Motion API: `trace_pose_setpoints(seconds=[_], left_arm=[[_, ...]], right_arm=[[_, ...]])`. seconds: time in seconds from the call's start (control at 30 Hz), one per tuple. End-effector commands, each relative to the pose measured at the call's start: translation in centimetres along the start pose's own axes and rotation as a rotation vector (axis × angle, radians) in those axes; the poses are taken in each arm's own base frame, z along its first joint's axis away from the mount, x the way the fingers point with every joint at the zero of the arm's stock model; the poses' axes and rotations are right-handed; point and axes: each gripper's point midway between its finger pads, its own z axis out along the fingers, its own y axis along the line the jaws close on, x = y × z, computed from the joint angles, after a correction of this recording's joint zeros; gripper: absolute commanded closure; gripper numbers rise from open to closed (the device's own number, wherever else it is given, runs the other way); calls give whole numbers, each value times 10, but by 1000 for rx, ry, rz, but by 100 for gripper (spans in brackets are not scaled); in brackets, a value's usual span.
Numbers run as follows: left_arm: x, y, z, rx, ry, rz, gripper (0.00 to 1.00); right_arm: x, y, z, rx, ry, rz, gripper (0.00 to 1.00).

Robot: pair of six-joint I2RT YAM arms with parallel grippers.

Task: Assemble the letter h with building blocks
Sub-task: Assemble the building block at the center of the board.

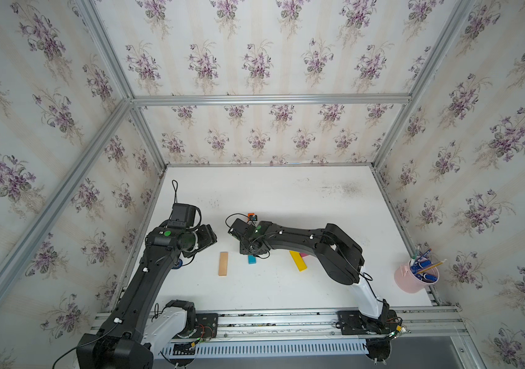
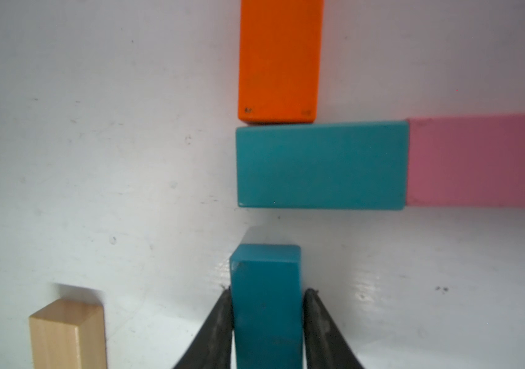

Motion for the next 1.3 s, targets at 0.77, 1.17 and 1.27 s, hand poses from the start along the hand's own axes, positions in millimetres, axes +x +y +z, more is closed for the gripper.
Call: trace_pose_setpoints(seconds=[0.77,1.17,1.27], left_arm=[[-2,-2,8,7,11,18,32],[-1,-2,8,8,12,19,32],[-1,-2,7,9,11,19,32]], right_arm=[[8,-30,18,83,74,24,66],[9,-20,10,50,70,-7,39],[15,-21,6,58,74,-4,41]])
